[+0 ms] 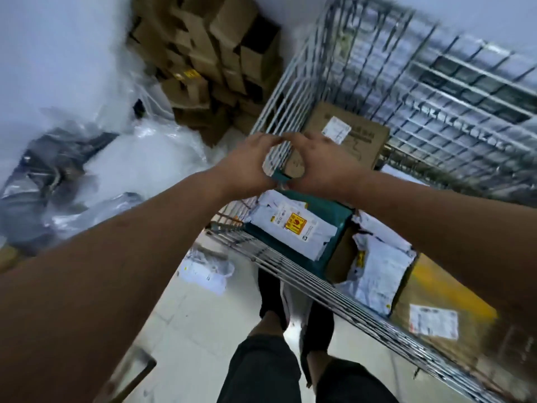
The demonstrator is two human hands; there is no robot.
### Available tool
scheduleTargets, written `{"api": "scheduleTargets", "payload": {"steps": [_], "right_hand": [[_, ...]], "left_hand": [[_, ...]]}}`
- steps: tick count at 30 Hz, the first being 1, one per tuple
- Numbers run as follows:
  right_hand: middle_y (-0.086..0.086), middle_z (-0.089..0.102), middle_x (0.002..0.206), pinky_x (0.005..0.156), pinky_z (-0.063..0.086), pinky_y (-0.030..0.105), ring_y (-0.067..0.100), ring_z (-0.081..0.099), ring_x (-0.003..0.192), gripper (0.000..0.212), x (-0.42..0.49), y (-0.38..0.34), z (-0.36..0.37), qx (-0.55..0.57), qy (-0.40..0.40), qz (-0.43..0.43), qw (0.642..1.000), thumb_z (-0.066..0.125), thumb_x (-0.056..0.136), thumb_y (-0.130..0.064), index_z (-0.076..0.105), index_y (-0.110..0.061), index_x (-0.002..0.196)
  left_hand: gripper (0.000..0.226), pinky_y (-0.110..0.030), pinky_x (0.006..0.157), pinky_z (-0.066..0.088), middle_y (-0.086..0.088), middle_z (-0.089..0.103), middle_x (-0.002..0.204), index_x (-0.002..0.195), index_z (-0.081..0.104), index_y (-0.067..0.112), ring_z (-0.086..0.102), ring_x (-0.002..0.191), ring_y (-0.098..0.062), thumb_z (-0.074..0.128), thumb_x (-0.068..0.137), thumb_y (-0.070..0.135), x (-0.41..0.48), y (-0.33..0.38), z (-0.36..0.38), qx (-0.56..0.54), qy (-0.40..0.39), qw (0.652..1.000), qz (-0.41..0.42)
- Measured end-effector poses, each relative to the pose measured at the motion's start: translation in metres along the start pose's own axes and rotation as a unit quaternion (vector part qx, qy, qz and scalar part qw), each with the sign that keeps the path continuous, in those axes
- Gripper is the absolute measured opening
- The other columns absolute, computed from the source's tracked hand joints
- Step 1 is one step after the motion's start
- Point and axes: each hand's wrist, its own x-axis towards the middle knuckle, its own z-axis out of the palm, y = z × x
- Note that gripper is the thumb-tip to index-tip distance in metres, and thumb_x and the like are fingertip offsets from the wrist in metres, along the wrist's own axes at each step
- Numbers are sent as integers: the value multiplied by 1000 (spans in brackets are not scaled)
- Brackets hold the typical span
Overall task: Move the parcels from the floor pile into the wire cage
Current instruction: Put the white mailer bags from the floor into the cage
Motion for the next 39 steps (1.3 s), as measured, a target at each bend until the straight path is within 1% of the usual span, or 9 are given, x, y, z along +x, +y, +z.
{"api": "scheduleTargets", "payload": {"steps": [4,9,14,19,23,30,32,35,39], "right_hand": [[13,45,137,99,47,41,35,51,124,84,-2,-68,-45,-29,14,-72,997,77,81,-48,38,-25,151],[11,50,134,100,45,38,31,53,121,75,8,-159,-49,-36,16,-129,991,77,81,-45,47,-24,146],[14,50,136,105,47,44,34,53,123,73,34,-244,19,-30,-32,-159,986,77,81,-40,47,-22,146],[18,43,141,107,41,38,39,44,132,79,54,-294,128,-54,-107,-130,984,74,83,-33,37,-22,151],[18,35,144,105,44,47,41,38,134,94,58,-301,208,-75,-148,-78,983,75,82,-32,20,-24,157],[23,26,153,111,37,56,45,32,139,121,63,-272,342,-125,-186,15,975,78,76,-56,-1,-25,162],[22,22,156,112,33,54,42,26,143,125,66,-254,390,-125,-204,38,970,78,75,-57,-5,-25,162],[19,21,155,108,36,52,38,29,141,128,79,-219,465,-126,-214,56,967,80,73,-59,-6,-28,162],[20,13,160,108,32,57,41,23,144,129,107,-173,566,-150,-224,54,961,76,71,-65,-12,-31,159]], "left_hand": [[77,-31,100,41,-10,52,139,145,50,17,53,122,-23,84,77,32,-60,-2,-48,-18,93,995,-34],[80,-43,104,47,-6,52,143,149,46,23,52,128,-25,83,79,35,-130,-49,-77,28,144,983,-113],[78,-51,99,50,-7,50,143,150,43,27,52,128,-30,78,82,45,-197,-133,-69,71,147,961,-222],[80,-50,102,45,-4,42,150,152,41,32,47,133,-33,76,80,44,-265,-228,-32,114,96,941,-302],[87,-50,102,43,-4,38,153,154,34,30,45,134,-34,76,79,40,-307,-293,14,150,49,930,-333],[108,-48,104,39,-8,23,163,162,12,27,37,140,-34,78,78,32,-328,-377,124,198,-38,921,-333],[111,-47,102,41,-6,24,163,162,9,27,37,140,-32,79,75,32,-318,-402,165,217,-52,923,-315],[112,-45,102,42,-5,20,165,163,5,28,34,142,-31,76,75,27,-289,-439,228,225,-60,929,-287],[117,-50,113,35,-6,4,171,163,-7,31,15,155,-33,74,80,23,-233,-492,310,251,-64,935,-241]]}}
